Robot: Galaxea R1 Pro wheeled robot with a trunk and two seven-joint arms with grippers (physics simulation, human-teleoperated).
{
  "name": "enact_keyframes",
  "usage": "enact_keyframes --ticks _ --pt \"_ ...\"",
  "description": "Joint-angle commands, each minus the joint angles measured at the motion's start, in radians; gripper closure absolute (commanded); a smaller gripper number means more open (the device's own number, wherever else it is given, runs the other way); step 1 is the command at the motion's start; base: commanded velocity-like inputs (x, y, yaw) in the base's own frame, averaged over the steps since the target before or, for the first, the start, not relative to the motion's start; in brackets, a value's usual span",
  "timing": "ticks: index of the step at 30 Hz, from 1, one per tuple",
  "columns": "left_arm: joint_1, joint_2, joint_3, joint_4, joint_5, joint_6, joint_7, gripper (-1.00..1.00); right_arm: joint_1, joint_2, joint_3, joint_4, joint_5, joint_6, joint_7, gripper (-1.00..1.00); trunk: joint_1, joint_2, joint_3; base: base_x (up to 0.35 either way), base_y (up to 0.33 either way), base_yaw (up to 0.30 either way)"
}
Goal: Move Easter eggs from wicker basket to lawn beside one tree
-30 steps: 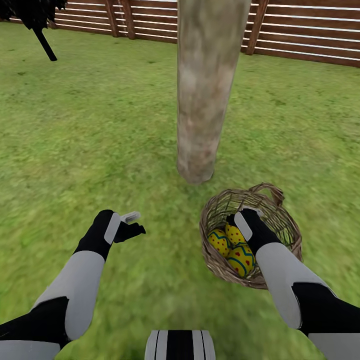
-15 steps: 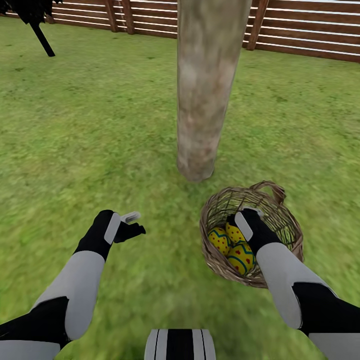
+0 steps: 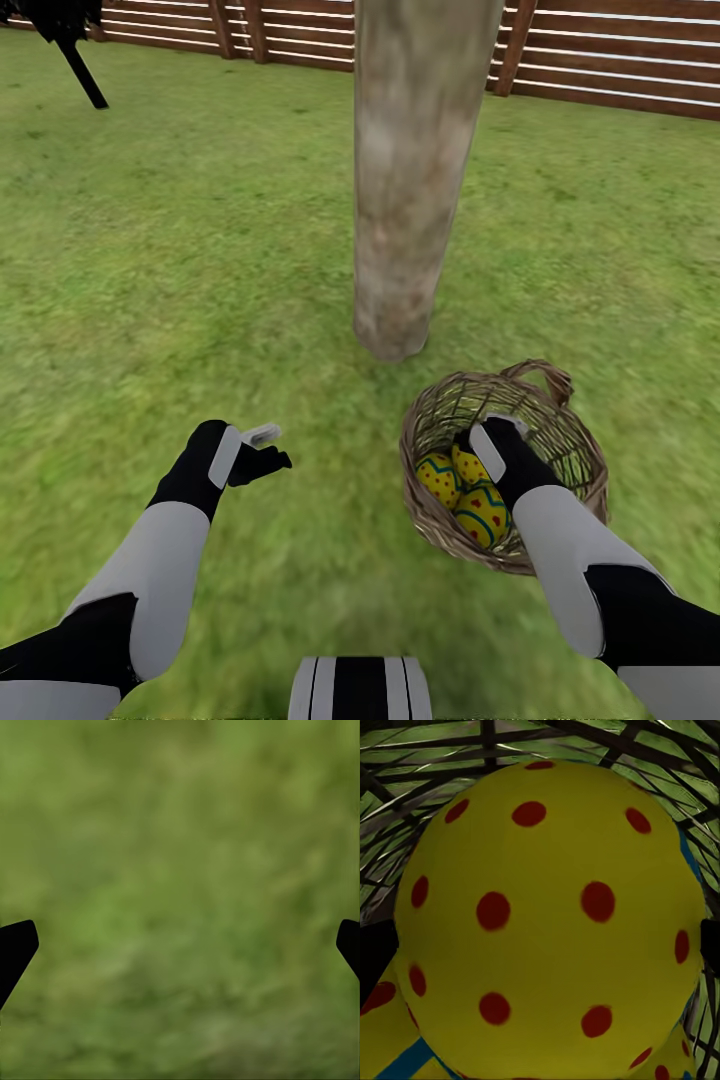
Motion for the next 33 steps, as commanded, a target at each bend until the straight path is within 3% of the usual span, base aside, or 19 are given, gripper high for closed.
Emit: enact_keyframes --ticks 1,22,23,33 --pt "-0.001 -0.001 0.004 -0.001 0.009 0.003 0.010 -1.00 0.000 0.001 -0.002 -0.002 -0.010 0.001 -0.007 -1.00 0.000 -0.001 -0.005 0.000 0.000 0.000" --pt "-0.001 0.007 0.005 -0.001 0.008 0.004 0.010 -1.00 0.000 0.002 -0.001 0.001 -0.011 0.008 -0.005 -1.00 0.001 -0.001 -0.012 0.000 0.000 0.000" --pt "-0.001 0.007 0.005 -0.001 0.008 0.004 0.010 -1.00 0.000 0.002 -0.001 0.001 -0.011 0.010 -0.006 1.00 0.001 -0.001 -0.012 0.000 0.000 0.000" --pt "-0.001 0.014 0.005 -0.001 0.009 0.004 0.008 -1.00 0.000 0.002 -0.002 0.001 -0.011 0.011 -0.005 1.00 0.001 -0.001 -0.012 0.000 0.000 0.000"
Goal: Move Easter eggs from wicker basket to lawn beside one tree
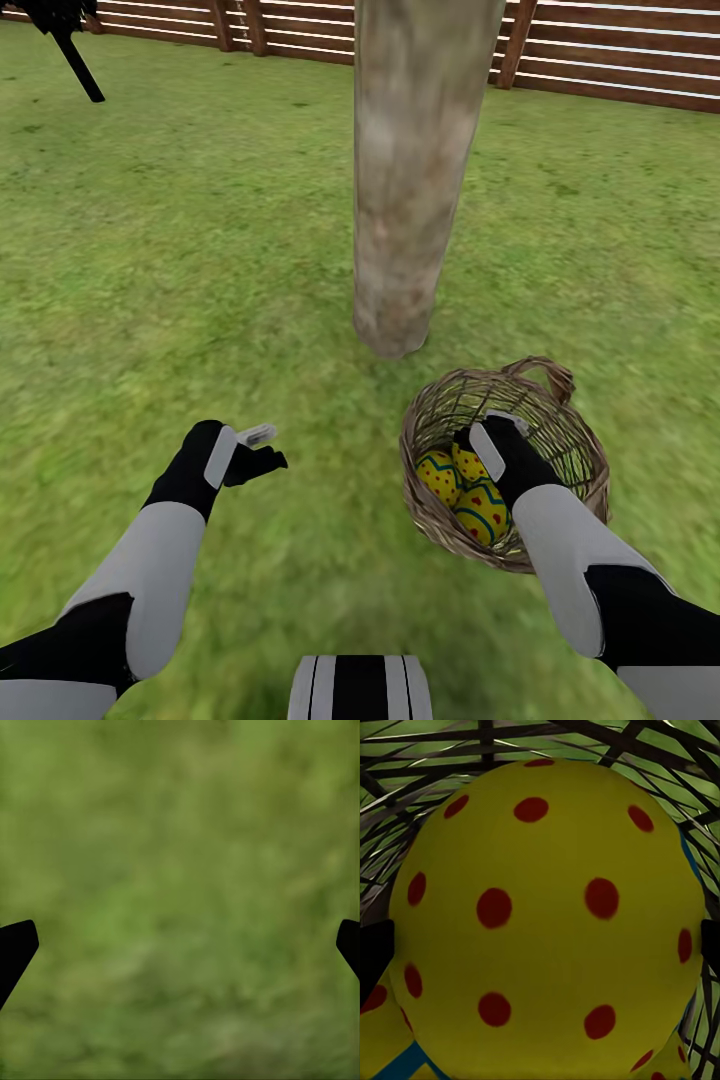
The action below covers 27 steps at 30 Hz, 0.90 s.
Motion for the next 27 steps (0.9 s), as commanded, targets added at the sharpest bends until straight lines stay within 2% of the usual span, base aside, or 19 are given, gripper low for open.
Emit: enact_keyframes --ticks 1,20,27 --pt "0.000 -0.001 0.004 -0.001 0.011 0.004 0.010 -1.00 0.000 0.001 -0.003 0.015 -0.030 -0.004 -0.007 1.00 0.000 0.000 -0.001 0.000 0.000 0.000" --pt "0.000 -0.001 0.005 -0.001 0.012 0.004 0.010 -1.00 0.000 0.004 -0.002 0.016 -0.030 -0.004 -0.008 1.00 0.000 0.000 -0.001 0.000 0.000 0.000" --pt "0.000 0.000 0.005 -0.001 0.011 0.004 0.011 -1.00 0.000 0.005 0.000 0.015 -0.030 -0.004 -0.008 1.00 -0.003 0.001 0.026 0.000 0.000 0.000"
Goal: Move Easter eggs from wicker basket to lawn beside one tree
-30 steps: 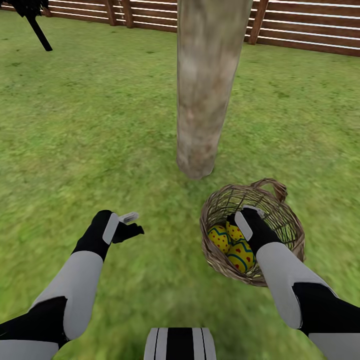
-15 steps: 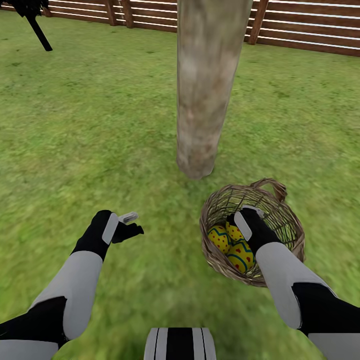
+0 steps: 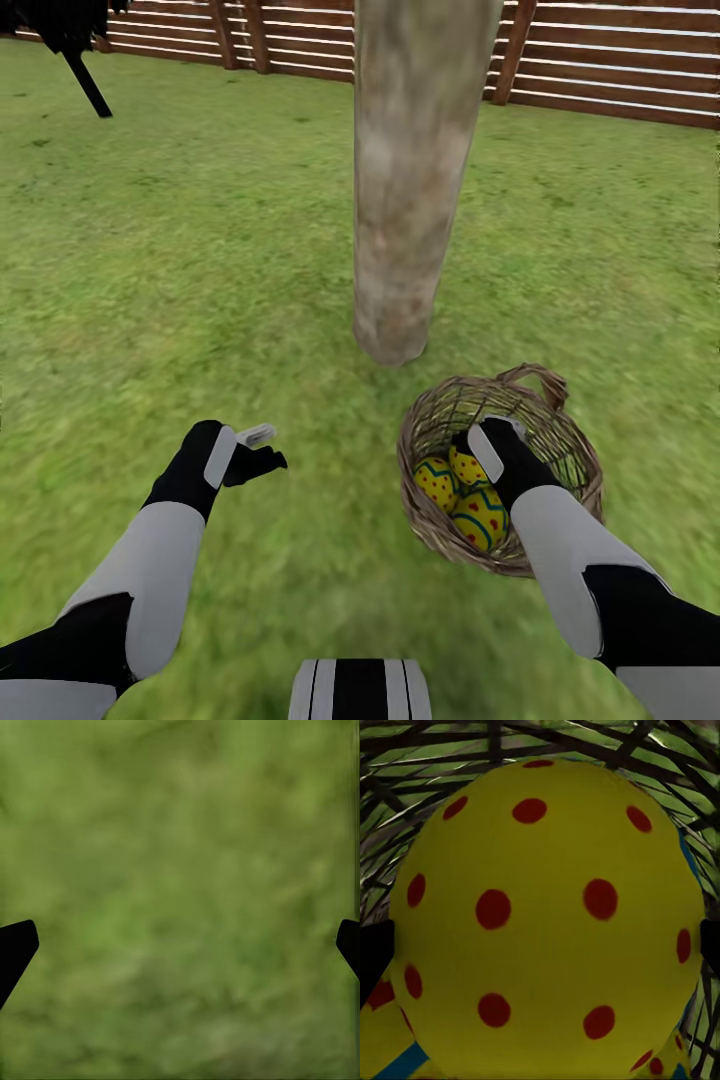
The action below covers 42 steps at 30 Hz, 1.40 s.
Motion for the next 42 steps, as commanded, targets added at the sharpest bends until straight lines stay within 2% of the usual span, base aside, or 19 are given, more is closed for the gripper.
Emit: enact_keyframes --ticks 1,14,19,25,26,28,30,32,33,35,37,39,40,42 --pt "0.000 -0.001 0.004 -0.001 0.010 0.004 0.010 -1.00 0.000 0.001 -0.003 -0.002 -0.006 0.002 -0.006 1.00 -0.001 0.000 0.003 0.000 0.000 0.000" --pt "0.000 -0.002 0.002 0.018 0.008 -0.002 0.011 -1.00 0.000 0.015 -0.003 -0.007 -0.008 0.002 -0.007 1.00 -0.006 0.003 0.054 -0.054 0.000 0.000" --pt "0.000 -0.001 0.003 0.020 0.008 -0.003 0.011 -1.00 0.000 0.016 -0.004 -0.068 -0.008 0.000 -0.009 1.00 -0.009 0.004 0.073 -0.180 0.000 0.000" --pt "0.000 -0.001 0.004 0.020 0.008 -0.003 0.011 -1.00 0.000 0.016 -0.004 -0.093 -0.008 0.002 -0.009 1.00 -0.011 0.006 0.096 -0.302 0.000 0.000" --pt "0.000 -0.001 0.004 0.020 0.008 -0.003 0.011 -1.00 0.000 0.017 -0.004 -0.108 -0.008 0.002 -0.009 1.00 -0.012 0.006 0.100 -0.339 0.000 0.000" --pt "0.000 -0.001 0.004 0.020 0.008 -0.004 0.012 -1.00 0.004 0.039 -0.006 -0.201 -0.007 0.028 -0.014 1.00 -0.013 0.006 0.108 -0.328 0.000 0.000" --pt "0.000 -0.001 0.004 0.020 0.008 -0.005 0.012 -1.00 0.011 0.067 -0.003 -0.376 -0.005 0.077 -0.050 1.00 -0.013 0.006 0.108 -0.085 0.000 0.000" --pt "0.000 0.001 0.004 0.020 0.007 -0.006 0.013 -1.00 0.039 0.077 0.030 -0.578 -0.003 0.107 -0.072 1.00 -0.013 0.006 0.108 -0.018 0.000 0.000" --pt "0.000 0.006 0.004 0.020 0.007 -0.006 0.012 -1.00 0.055 0.080 0.060 -0.653 -0.003 0.118 -0.080 1.00 -0.013 0.006 0.108 -0.006 0.000 0.000" --pt "0.000 0.010 0.004 0.020 0.006 -0.007 0.007 -1.00 0.069 0.092 0.115 -0.733 -0.002 0.129 -0.100 1.00 -0.013 0.006 0.108 -0.002 0.000 0.000" --pt "0.000 0.011 0.004 0.020 0.006 -0.007 0.007 -1.00 0.072 0.098 0.147 -0.758 -0.002 0.130 -0.119 1.00 -0.013 0.006 0.108 0.000 0.000 0.000" --pt "0.000 0.012 0.004 0.020 0.006 -0.012 0.006 -1.00 0.071 0.122 0.188 -0.759 0.000 0.126 -0.139 1.00 -0.013 0.006 0.108 0.000 0.051 0.000" --pt "0.000 0.013 0.004 0.020 0.006 -0.019 0.005 -1.00 0.069 0.132 0.204 -0.748 0.011 0.125 -0.147 1.00 -0.013 0.006 0.108 0.000 0.193 0.000" --pt "0.000 0.013 0.004 0.020 0.006 -0.025 0.005 -1.00 0.039 0.132 0.224 -0.668 0.050 0.124 -0.151 1.00 -0.013 0.006 0.108 0.000 0.269 0.000"
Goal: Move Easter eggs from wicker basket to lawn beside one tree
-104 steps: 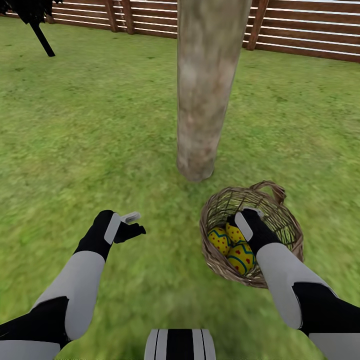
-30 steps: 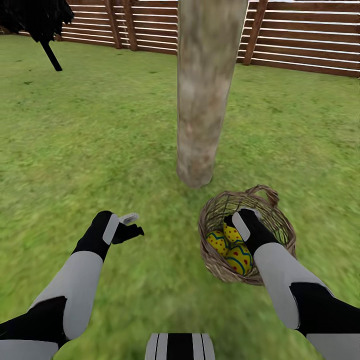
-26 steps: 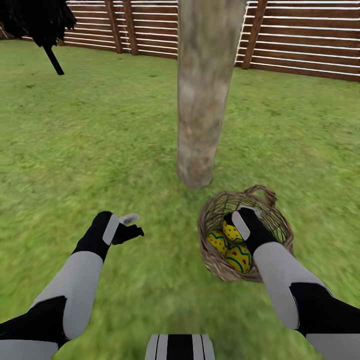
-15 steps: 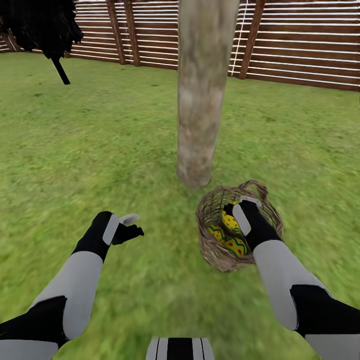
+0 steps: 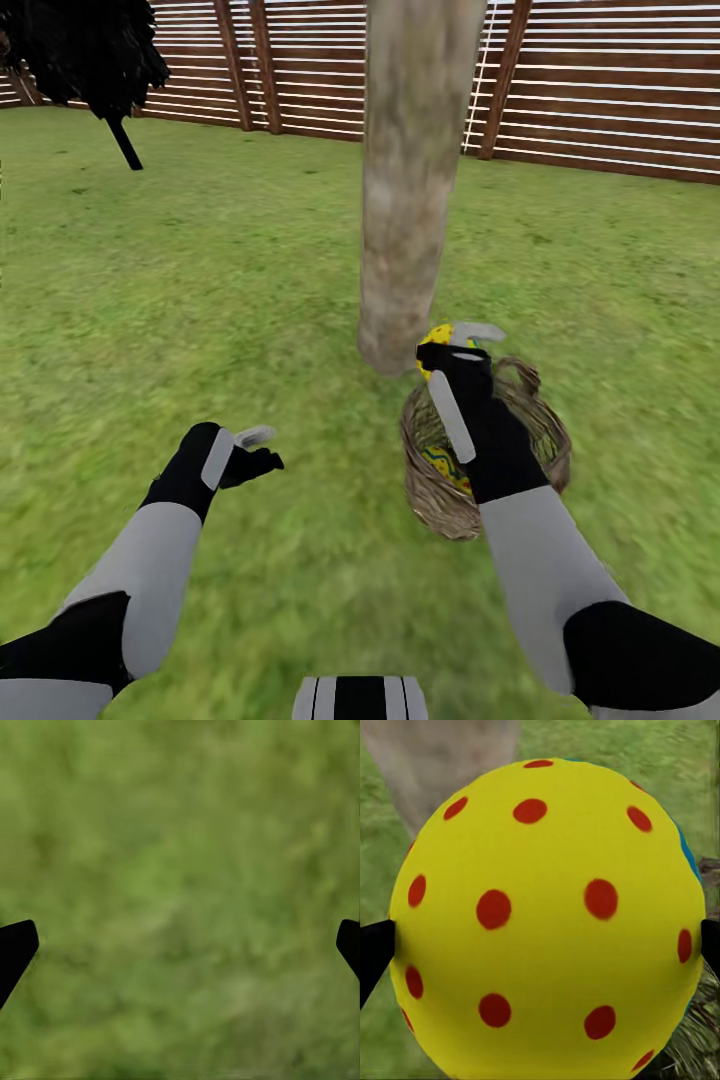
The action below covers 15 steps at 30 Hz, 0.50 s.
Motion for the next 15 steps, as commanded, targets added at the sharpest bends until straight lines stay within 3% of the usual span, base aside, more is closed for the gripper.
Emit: enact_keyframes --ticks 1,5,12,15 --pt "0.000 0.002 0.004 -0.001 0.011 0.001 0.009 -1.00 -0.030 0.000 0.005 0.023 -0.005 0.001 -0.008 1.00 0.000 0.000 -0.001 0.000 0.291 0.000" --pt "0.000 0.054 0.003 -0.001 0.011 -0.018 0.008 -1.00 -0.073 0.000 0.031 0.057 -0.003 0.002 0.003 1.00 0.000 0.000 -0.001 0.000 0.302 0.000" --pt "0.000 0.056 0.002 -0.001 0.011 -0.018 0.008 -1.00 -0.073 0.000 0.085 0.051 -0.006 0.004 0.017 1.00 0.000 0.000 -0.001 0.000 0.319 0.000" --pt "0.000 0.057 0.002 -0.001 0.011 -0.018 0.007 -1.00 -0.073 0.000 0.121 0.046 -0.034 0.002 0.019 1.00 0.000 0.000 -0.001 0.000 0.324 0.000"
